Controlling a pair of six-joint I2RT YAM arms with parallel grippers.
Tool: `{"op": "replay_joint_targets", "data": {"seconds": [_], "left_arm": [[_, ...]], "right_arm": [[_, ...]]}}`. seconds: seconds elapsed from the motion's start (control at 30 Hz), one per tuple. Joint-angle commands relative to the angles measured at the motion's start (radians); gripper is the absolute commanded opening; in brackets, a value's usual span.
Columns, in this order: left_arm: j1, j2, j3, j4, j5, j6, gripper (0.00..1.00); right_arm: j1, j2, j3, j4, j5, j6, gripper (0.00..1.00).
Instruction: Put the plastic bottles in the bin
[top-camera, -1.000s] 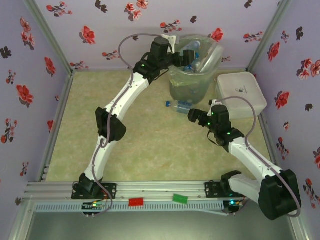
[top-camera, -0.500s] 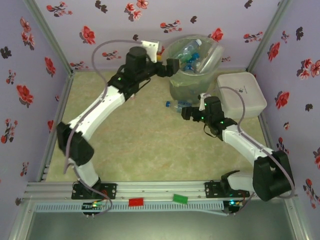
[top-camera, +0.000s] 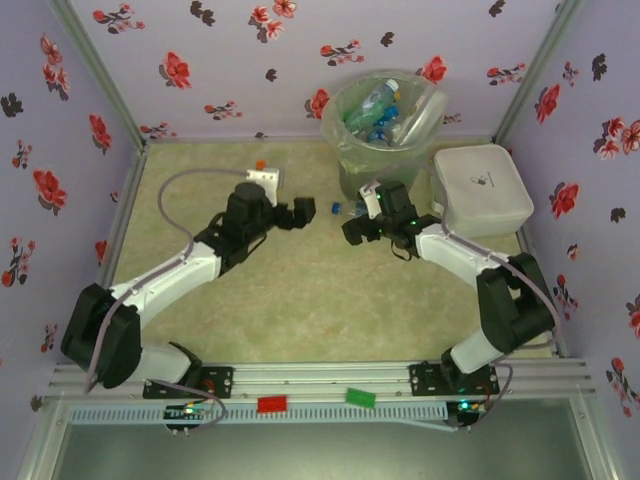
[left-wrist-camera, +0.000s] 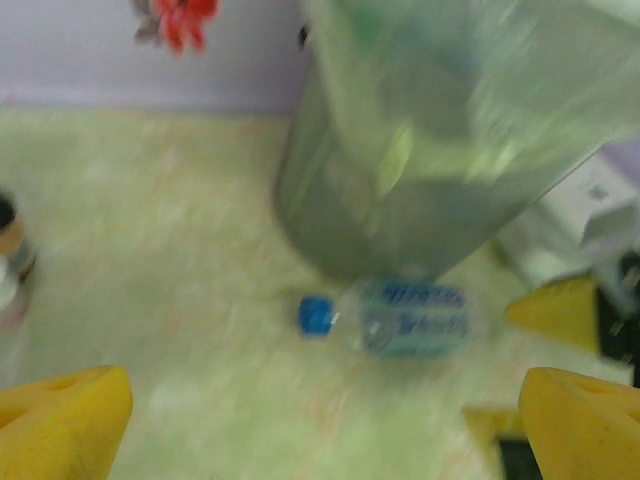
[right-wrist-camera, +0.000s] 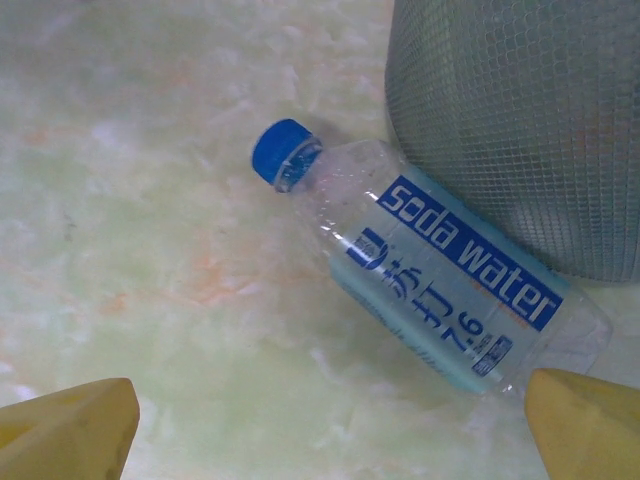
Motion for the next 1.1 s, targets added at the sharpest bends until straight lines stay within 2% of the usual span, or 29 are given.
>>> {"op": "replay_joint_targets", "data": {"seconds": [0.0, 0.2, 0.5, 0.73, 1.07], "left_arm": [[0.008, -0.074, -0.088, 0.076, -0.079, -0.069, 1.0], [0.039, -0.054, -0.138, 0.096, -0.112, -0.154, 1.0], [0.043, 0.039, -0.075, 0.136, -0.08, -0.186, 1.0], [0.043, 0.041, -0.04, 0.089, -0.07, -0.176, 1.0], [0.047, 0.063, -0.048, 0.107, -0.082, -0.161, 1.0]], "right_arm": [[0.005, 0.058, 0.055, -0.055, 0.097, -0.119, 1.0], [0.004, 0.148, 0.098, -0.066, 0.24, -0.191, 1.0], [0.004, 0.241, 0.13, -0.061, 0.295, -0.237, 1.0], [0.022, 0.227, 0.143, -0.124, 0.231, -0.184, 1.0], [0.077, 0.149, 0.162, -0.22, 0.046, -0.112, 0.99]]}}
